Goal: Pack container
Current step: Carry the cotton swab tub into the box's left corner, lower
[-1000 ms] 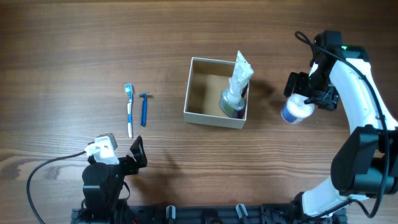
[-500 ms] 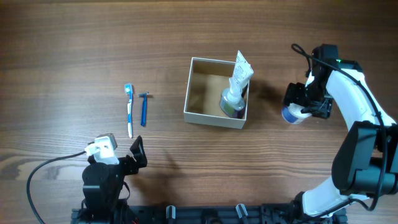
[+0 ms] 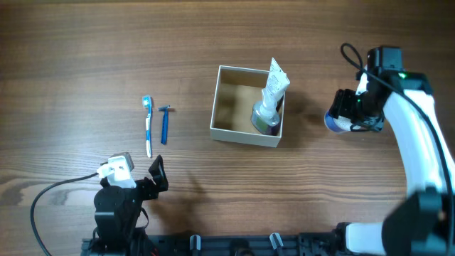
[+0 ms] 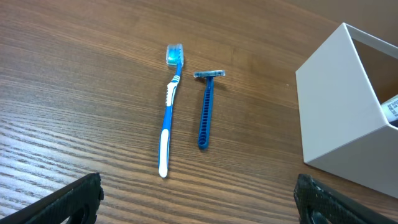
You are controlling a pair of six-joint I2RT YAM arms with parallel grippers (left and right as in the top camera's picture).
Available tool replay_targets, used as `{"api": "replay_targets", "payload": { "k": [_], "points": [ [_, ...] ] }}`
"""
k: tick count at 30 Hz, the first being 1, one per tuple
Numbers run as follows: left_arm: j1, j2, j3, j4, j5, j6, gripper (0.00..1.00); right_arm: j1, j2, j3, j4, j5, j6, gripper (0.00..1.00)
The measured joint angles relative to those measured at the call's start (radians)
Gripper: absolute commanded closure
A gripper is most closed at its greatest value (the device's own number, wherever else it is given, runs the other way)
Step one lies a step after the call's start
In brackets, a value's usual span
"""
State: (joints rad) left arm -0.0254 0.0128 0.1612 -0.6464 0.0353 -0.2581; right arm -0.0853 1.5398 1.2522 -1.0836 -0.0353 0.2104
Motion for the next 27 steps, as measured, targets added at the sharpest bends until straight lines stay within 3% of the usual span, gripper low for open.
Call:
{"api": "replay_targets", "payload": {
  "k": [8, 14, 20, 27],
  "points": [
    [0.000, 0.000, 0.000, 0.000, 0.000, 0.000, 0.00, 0.198, -0.354, 0.049, -0.056, -0.053, -0.022, 0.34],
    [0.000, 0.000, 0.000, 0.000, 0.000, 0.000, 0.00, 0.401, -0.476, 0.049, 0.012, -0.101, -0.026, 0.37],
    [0.000, 0.000, 0.000, 0.000, 0.000, 0.000, 0.00, 0.578, -0.451, 0.050, 0.156, -0.149, -0.031, 0.37],
    [0.000, 0.000, 0.000, 0.000, 0.000, 0.000, 0.00, 0.670, -0.227, 0.105, 0.198, -0.154, -0.079, 0.37]
  ]
}}
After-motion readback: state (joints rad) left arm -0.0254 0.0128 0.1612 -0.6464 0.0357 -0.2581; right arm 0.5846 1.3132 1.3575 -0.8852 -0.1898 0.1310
